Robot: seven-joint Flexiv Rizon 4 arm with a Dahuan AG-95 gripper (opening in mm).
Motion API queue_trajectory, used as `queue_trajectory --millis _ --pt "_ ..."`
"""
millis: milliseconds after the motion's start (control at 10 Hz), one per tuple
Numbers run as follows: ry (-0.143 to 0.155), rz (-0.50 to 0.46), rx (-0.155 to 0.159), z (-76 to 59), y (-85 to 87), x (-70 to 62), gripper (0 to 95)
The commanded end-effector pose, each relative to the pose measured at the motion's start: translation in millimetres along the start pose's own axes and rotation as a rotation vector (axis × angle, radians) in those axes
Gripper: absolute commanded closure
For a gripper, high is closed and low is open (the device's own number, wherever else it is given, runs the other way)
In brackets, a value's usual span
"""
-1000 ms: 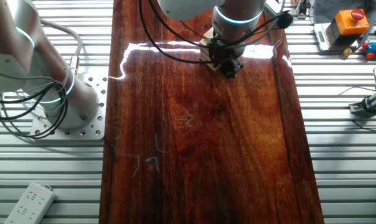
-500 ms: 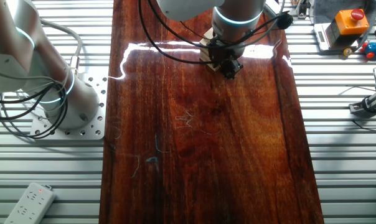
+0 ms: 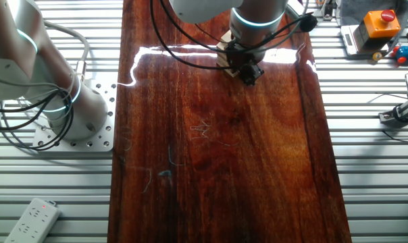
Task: Play Jenga
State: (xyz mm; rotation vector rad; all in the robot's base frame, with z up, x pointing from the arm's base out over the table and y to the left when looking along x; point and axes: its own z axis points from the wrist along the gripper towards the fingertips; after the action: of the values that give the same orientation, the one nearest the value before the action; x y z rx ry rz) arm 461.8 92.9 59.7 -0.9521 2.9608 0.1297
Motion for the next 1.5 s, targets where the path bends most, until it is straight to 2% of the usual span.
queue_trajectory --millis 100,1500 --pt "0.002 -0.002 0.001 -0.7 -1.1 -1.5 57.0" --pt "0.002 -0.009 0.004 -2.2 -8.2 -6.9 57.0"
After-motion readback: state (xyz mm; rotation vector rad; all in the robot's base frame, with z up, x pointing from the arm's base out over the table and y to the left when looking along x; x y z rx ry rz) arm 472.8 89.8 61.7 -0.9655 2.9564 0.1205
